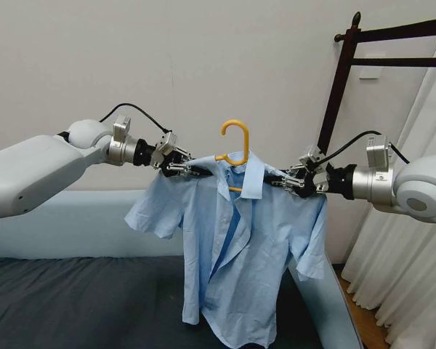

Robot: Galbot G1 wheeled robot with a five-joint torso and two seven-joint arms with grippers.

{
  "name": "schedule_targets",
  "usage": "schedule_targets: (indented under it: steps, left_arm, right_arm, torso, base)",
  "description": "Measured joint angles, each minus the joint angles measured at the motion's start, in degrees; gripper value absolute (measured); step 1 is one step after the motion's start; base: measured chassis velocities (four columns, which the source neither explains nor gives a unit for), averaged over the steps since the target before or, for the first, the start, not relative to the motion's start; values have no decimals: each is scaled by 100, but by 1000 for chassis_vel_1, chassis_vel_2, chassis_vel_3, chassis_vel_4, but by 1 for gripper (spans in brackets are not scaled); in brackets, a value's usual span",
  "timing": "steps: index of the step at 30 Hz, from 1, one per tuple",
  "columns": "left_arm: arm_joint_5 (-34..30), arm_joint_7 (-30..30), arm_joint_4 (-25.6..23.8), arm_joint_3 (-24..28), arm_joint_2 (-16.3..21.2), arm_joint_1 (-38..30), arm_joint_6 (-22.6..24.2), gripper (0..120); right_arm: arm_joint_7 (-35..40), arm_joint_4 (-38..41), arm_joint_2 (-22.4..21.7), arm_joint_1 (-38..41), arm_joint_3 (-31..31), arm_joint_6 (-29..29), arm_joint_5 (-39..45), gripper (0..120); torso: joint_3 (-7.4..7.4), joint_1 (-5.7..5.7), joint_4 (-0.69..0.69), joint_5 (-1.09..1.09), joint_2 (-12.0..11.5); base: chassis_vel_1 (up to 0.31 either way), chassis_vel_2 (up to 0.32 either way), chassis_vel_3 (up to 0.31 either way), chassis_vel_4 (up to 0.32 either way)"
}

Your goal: Pick up the clothes from the sofa and hang them on the clothes hanger.

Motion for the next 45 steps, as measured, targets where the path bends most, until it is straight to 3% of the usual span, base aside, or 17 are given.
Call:
schedule_targets:
  steps: [2,5,7,11,17,25,28,29,32,33,34,35,45]
  left_arm:
    - [27,-30,-10,-42,16,2,-16,36]
    - [74,-150,-119,-156,103,41,-74,52]
    - [87,-191,-155,-216,131,76,-89,53]
    - [160,-465,-397,-694,263,404,-128,73]
    - [196,-972,-782,-1237,513,840,-208,94]
    - [264,-1941,-1421,-2081,739,1590,-212,100]
    - [294,-3190,-2199,-2543,910,2365,-74,100]
    - [294,-3190,-2199,-2543,910,2365,-74,100]
    - [477,-4677,-2867,-3008,930,3236,136,100]
    - [477,-4677,-2867,-3008,930,3236,136,100]
    - [587,-5592,-3248,-3205,899,3719,294,100]
    - [682,-6017,-3426,-3267,868,3942,362,100]
    - [1442,-6901,-3727,-3399,662,4459,297,99]
  right_arm:
    - [52,0,-3,-25,32,-16,44,8]
    - [253,34,-29,-169,193,-111,225,8]
    - [318,46,-39,-231,260,-147,279,8]
    - [675,74,-93,-726,759,-325,387,7]
    - [1266,149,-134,-1246,1296,-480,742,7]
    - [1551,230,-139,-1323,1459,-503,1039,7]
    - [1609,345,-180,-1323,1504,-514,1092,7]
    - [1609,345,-180,-1323,1504,-514,1092,7]
    - [1671,462,-265,-1333,1563,-536,1193,7]
    - [1671,462,-265,-1333,1563,-536,1193,7]
    - [1673,546,-347,-1352,1580,-538,1244,7]
    - [1678,572,-371,-1355,1585,-539,1256,7]
    - [1791,681,-345,-1348,1598,-594,1349,7]
  torso:
    - [0,0,0,0,0]
    - [0,0,1,0,0]
    - [0,0,1,0,0]
    - [0,0,0,0,0]
    - [0,0,-1,1,0]
    - [-1,0,1,0,0]
    - [-1,0,1,-1,0]
    - [-1,0,1,-1,0]
    - [-1,-1,0,1,0]
    - [-1,-1,0,1,0]
    - [0,0,-1,-3,0]
    - [-1,-1,-1,1,1]
    - [0,0,1,1,0]
  base:
    - [0,0,0,0]
    - [0,0,0,0]
    - [0,0,0,0]
    - [0,0,0,0]
    - [0,0,0,0]
    - [0,0,0,0]
    - [0,0,0,0]
    - [0,0,0,0]
    - [0,0,0,0]
    - [0,0,0,0]
    - [0,0,0,0]
    - [0,0,0,0]
    - [0,0,0,0]
